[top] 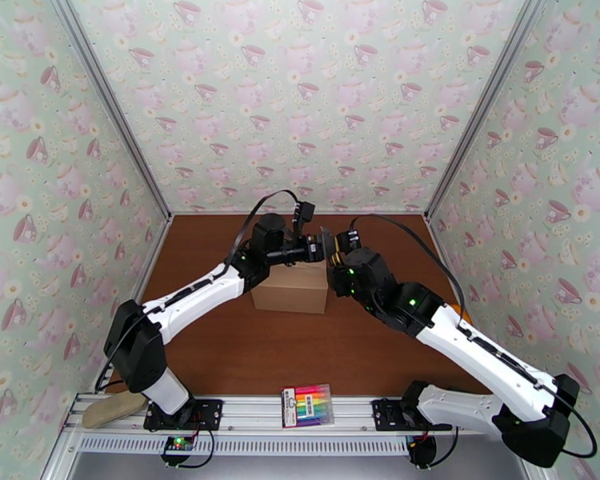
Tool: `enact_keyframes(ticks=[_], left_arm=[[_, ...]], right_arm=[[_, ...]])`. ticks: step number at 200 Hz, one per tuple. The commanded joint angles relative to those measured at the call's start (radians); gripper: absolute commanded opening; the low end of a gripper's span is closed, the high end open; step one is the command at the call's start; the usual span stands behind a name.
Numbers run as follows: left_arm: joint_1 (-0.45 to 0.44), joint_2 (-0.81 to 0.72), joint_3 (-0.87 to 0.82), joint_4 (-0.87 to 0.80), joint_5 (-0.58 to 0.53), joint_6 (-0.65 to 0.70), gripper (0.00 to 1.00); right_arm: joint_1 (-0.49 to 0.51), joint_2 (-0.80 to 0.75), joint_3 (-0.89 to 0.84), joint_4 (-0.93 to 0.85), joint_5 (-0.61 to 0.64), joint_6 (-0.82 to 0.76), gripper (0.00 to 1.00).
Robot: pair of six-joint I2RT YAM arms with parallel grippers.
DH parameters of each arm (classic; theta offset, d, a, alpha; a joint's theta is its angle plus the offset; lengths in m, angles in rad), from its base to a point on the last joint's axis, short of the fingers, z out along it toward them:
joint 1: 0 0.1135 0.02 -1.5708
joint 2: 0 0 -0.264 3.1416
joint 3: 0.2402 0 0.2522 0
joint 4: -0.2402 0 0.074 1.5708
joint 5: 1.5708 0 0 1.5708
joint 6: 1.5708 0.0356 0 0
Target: Unpack the express box
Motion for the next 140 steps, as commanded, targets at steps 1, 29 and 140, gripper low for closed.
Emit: enact_keyframes(ticks=[1,29,140], left_arm=[[-0.003,0.018,0.034,0.023,0.020,-0.012,0.53],[-0.001,0.018,0.031,0.029,0.026,-0.017,0.50],[0.001,0.041,0.036,0.041,0.044,-0.031,0.30]], right_arm=[[-0.005,-0.020,0.040,0.037,-0.013,-0.015,0.32],[-0.004,-0.022,0.042,0.039,-0.016,-0.015,0.32],[-0.004,-0.024,0.047,0.066,-0.026,-0.011,0.32]])
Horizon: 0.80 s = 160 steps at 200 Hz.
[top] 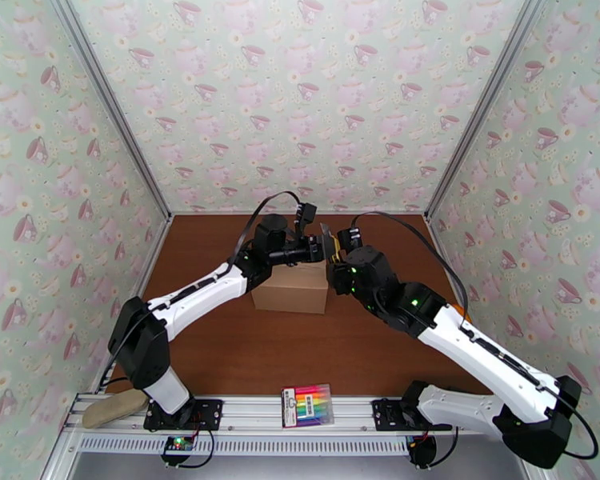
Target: Unpack the express box
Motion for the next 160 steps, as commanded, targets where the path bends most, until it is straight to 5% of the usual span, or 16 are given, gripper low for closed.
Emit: enact_keyframes(ticks=[1,45,86,125,160], left_arm=[[0.001,0.020,0.034,0.015,0.021,-0.005,0.30],[0.007,0.026,0.037,0.018,0.031,-0.016,0.00],[0.012,0.016,0.027,0.040,0.028,-0.030,0.00],[0.019,-0.018,-0.013,0.105,-0.013,-0.055,0.00],[0.019,-0.050,-0.011,0.058,-0.110,-0.057,0.00]], right_arm=[[-0.004,-0.017,0.038,0.039,-0.016,-0.011,0.32],[-0.004,-0.022,0.030,0.045,-0.017,-0.006,0.32],[-0.004,-0.036,0.008,0.062,-0.013,0.005,0.33],[-0.003,-0.042,-0.028,0.089,-0.010,0.040,0.69],[-0.004,-0.062,-0.070,0.109,0.013,0.068,0.80]])
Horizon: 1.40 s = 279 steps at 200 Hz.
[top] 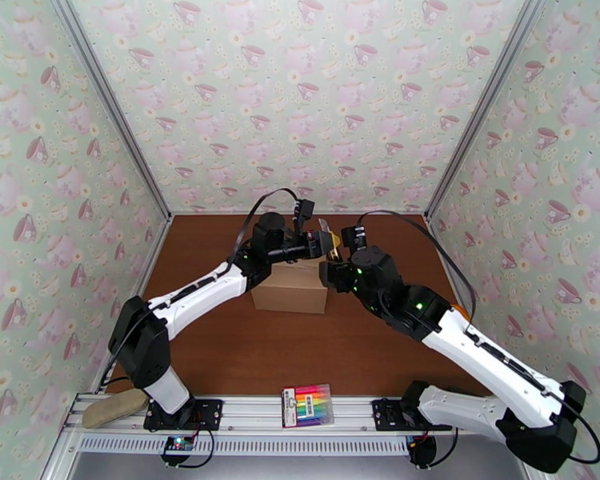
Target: Unpack the express box
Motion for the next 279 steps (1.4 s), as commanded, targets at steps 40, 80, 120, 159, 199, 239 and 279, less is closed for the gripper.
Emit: enact_keyframes(ticks=[40,80,120,159,199,239,279], left_arm=[[0.007,-0.065,0.037,-0.171,-0.203,-0.073,0.00],[0.007,-0.053,0.079,-0.286,-0.221,-0.107,0.00],[0.006,-0.049,0.077,-0.295,-0.215,-0.144,0.00],[0.003,-0.057,0.037,-0.231,-0.215,-0.197,0.00],[0.001,-0.055,0.033,-0.223,-0.216,-0.202,0.00],[0.001,-0.052,0.026,-0.224,-0.221,-0.203,0.00],[0.000,-0.041,0.029,-0.226,-0.233,-0.201,0.00]], right_arm=[[0.002,-0.009,-0.031,-0.011,0.044,0.045,0.80],[0.003,0.033,-0.026,-0.019,0.046,0.057,0.85],[0.003,0.086,-0.020,0.011,0.043,0.059,0.84],[0.002,0.123,-0.007,0.032,0.057,0.059,0.80],[0.001,0.142,0.004,0.048,0.064,0.065,0.61],[0.002,0.134,0.006,0.062,0.069,0.069,0.64],[0.001,0.131,0.017,0.062,0.070,0.065,0.68]])
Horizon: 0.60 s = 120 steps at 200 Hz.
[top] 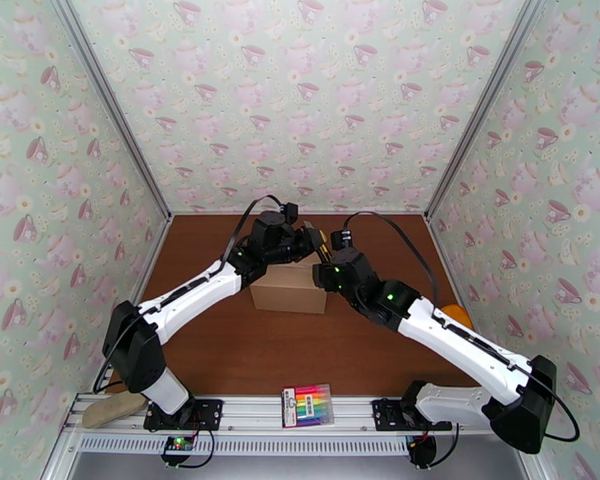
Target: Unpack the express box
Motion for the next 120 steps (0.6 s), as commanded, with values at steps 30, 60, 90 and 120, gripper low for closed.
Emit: enact_keyframes(ticks=[30,60,90,120], left_arm=[[0.001,0.004,-0.009,0.026,-0.029,-0.011,0.00],[0.001,0.016,-0.006,0.025,-0.029,-0.013,0.00],[0.001,0.024,-0.004,0.028,-0.025,-0.019,0.00],[0.001,0.024,-0.006,0.032,-0.026,-0.022,0.00]], right_arm=[[0.001,-0.007,0.045,0.017,0.022,-0.001,0.60],[0.001,-0.004,0.045,0.018,0.016,-0.001,0.57],[0.002,-0.004,0.043,0.021,0.016,-0.003,0.56],[0.002,-0.004,0.040,0.023,0.016,-0.003,0.50]])
